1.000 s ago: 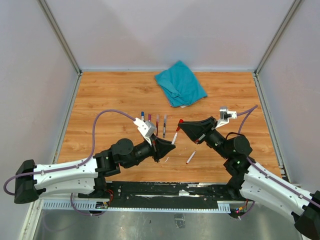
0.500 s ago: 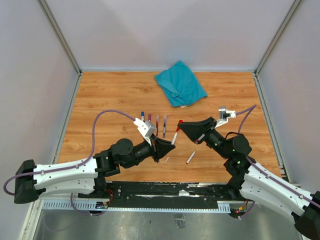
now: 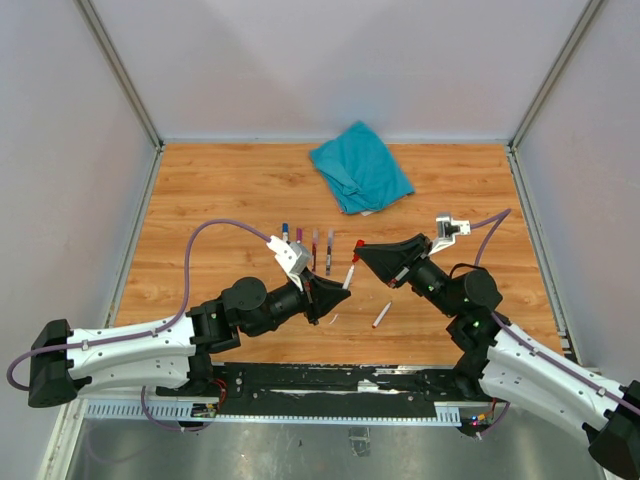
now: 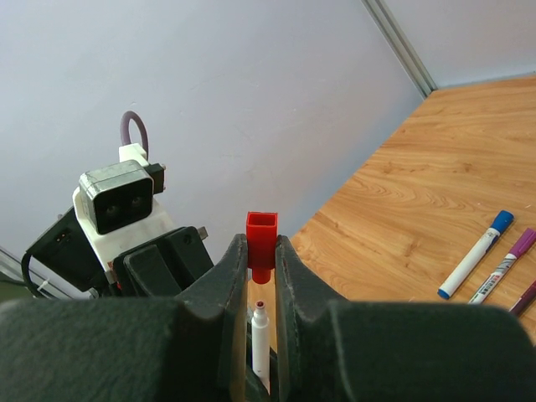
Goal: Insert the pens into the pen caps
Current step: Insert the pen cap onto the pen.
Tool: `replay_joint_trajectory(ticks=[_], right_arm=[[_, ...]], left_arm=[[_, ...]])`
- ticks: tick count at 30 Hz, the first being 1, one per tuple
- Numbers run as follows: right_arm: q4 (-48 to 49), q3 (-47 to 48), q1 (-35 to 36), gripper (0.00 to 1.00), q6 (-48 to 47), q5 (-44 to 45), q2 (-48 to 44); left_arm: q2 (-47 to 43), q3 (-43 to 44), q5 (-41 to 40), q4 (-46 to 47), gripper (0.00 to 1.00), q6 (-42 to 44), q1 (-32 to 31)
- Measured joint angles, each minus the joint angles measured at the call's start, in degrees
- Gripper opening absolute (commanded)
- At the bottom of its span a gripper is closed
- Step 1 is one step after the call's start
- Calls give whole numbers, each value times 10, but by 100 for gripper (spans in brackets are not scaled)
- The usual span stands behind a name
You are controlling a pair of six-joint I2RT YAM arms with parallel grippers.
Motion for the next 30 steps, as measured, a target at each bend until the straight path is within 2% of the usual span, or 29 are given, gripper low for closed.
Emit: replay_joint_trajectory(ticks=[30], right_arm=[[2, 0, 0, 1, 8, -18, 1]], left_arm=[[-10, 0, -2, 0, 1, 0, 0]])
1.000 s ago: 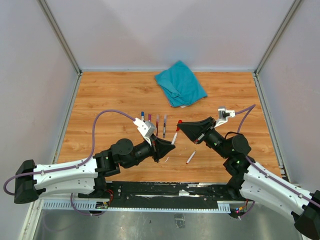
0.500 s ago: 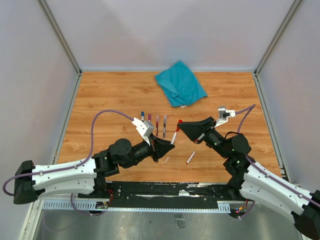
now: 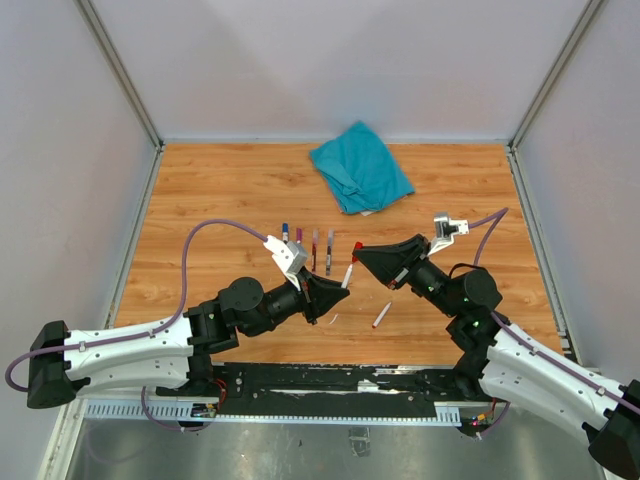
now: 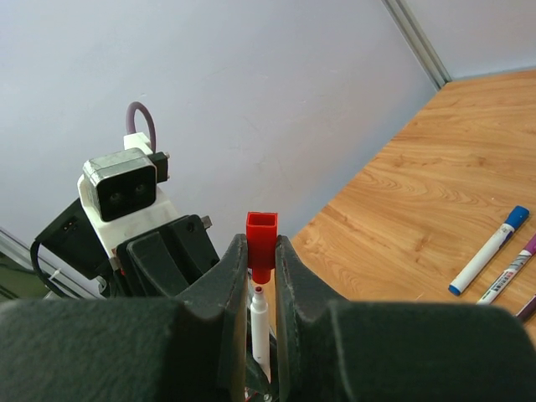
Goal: Insert the pens into the pen caps
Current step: Insert the pen cap onto the pen.
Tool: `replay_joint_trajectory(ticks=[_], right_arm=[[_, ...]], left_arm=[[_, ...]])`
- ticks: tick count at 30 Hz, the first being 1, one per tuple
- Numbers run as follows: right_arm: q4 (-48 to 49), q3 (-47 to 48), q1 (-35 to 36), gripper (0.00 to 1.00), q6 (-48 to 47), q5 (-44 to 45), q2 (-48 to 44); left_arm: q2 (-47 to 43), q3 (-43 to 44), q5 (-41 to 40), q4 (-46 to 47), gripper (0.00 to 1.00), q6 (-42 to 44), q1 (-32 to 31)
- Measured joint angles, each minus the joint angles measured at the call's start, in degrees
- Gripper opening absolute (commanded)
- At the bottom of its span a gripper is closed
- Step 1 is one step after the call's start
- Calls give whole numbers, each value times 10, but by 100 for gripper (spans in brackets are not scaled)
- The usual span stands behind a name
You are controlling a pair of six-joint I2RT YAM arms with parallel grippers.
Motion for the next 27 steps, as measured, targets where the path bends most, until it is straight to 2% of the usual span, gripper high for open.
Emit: replay_joint_trajectory(ticks=[27], right_arm=[[-5, 0, 0, 1, 8, -23, 2]], left_arm=[[0, 0, -1, 0, 0, 0, 0]])
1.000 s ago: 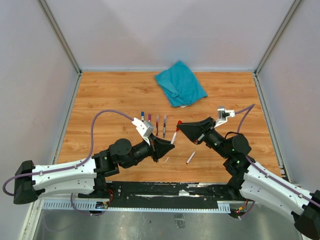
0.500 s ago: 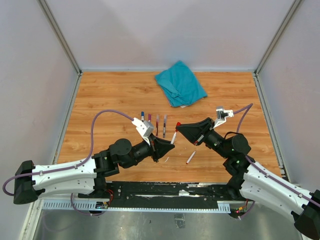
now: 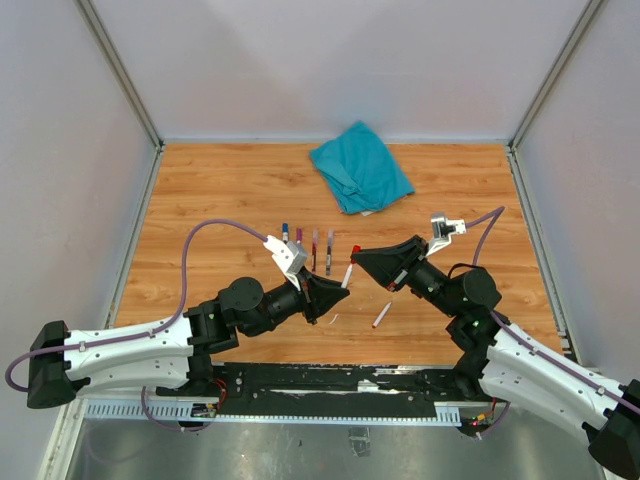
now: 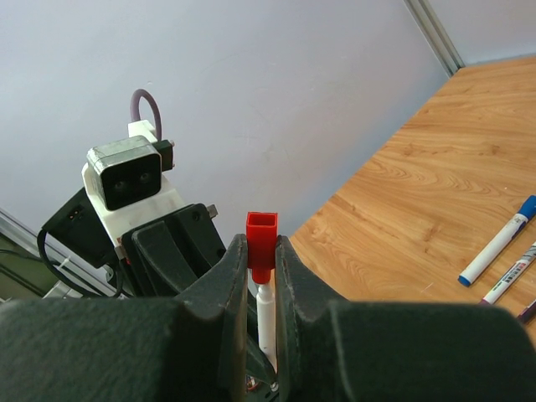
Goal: Insert the pens into the pen caps
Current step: Insert the pen cap onto the pen.
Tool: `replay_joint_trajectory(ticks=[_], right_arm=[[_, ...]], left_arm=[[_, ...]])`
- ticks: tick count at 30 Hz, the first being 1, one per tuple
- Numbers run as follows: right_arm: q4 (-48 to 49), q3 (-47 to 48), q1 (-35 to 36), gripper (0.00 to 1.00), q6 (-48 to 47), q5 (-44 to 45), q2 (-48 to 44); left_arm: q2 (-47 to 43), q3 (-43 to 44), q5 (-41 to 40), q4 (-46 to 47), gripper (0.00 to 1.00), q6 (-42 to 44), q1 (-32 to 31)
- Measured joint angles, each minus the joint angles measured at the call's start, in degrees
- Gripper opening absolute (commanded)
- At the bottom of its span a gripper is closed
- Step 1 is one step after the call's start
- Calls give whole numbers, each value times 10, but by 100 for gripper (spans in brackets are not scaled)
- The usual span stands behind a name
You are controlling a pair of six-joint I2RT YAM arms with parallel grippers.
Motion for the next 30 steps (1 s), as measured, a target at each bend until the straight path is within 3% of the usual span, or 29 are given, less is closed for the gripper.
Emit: replay_joint_trajectory(ticks=[30], right_arm=[[19, -19, 0, 1, 26, -15, 12]], left_arm=[[0, 0, -10, -4, 0, 1, -1]])
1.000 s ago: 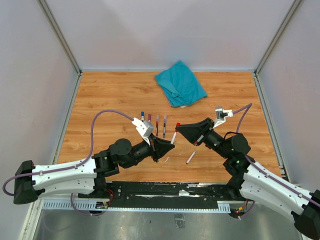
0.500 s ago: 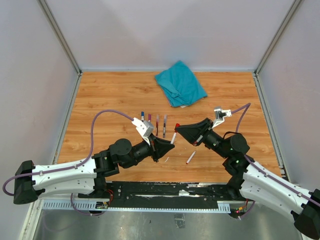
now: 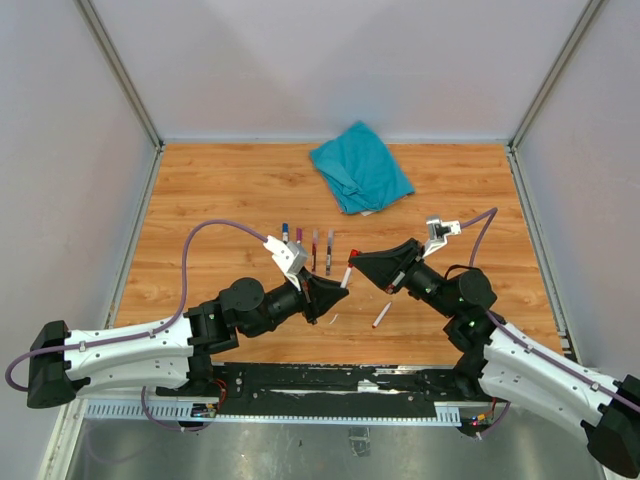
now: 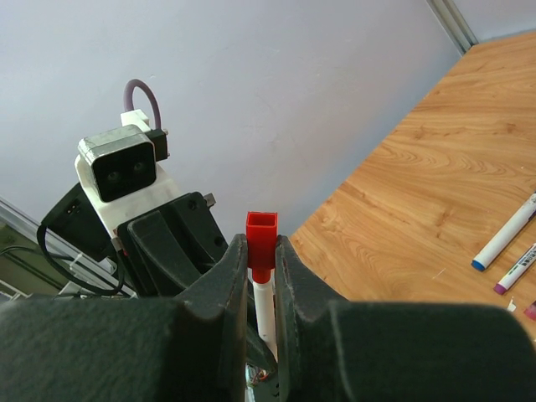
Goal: Insert the pens into the pen caps
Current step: Insert the pen cap onto the pen.
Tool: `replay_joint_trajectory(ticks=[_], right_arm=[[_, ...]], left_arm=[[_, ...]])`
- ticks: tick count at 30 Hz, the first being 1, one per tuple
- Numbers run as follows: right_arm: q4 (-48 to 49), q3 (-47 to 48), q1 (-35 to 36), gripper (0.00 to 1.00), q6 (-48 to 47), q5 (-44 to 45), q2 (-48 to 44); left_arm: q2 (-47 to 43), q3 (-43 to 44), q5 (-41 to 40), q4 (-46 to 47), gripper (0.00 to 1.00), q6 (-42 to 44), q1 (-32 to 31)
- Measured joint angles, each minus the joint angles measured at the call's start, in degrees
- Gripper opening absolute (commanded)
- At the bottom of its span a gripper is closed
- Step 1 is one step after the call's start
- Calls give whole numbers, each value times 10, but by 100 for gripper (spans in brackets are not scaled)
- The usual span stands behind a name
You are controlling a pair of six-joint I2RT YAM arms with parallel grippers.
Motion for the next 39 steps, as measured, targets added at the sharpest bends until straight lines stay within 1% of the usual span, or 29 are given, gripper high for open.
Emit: replay_joint_trajectory(ticks=[8, 14, 22, 26, 32, 39], right_arm=[[23, -6, 0, 0, 7, 0, 12], [26, -6, 12, 1, -12, 6, 12], [10, -7, 71, 1, -56, 59, -24], [4, -9, 87, 1, -61, 77, -33], [23, -21, 115, 1, -48, 113, -24], [63, -30, 172, 0, -37, 170, 7]], left_arm=[[1, 0, -7, 2, 0, 0, -1], [-2, 0, -5, 3, 1, -10, -2], [-22, 0, 21, 6, 0, -26, -7], [-26, 0, 30, 4, 0, -25, -9], [-25, 0, 32, -4, 0, -22, -10], [-22, 0, 39, -14, 0, -15, -12]])
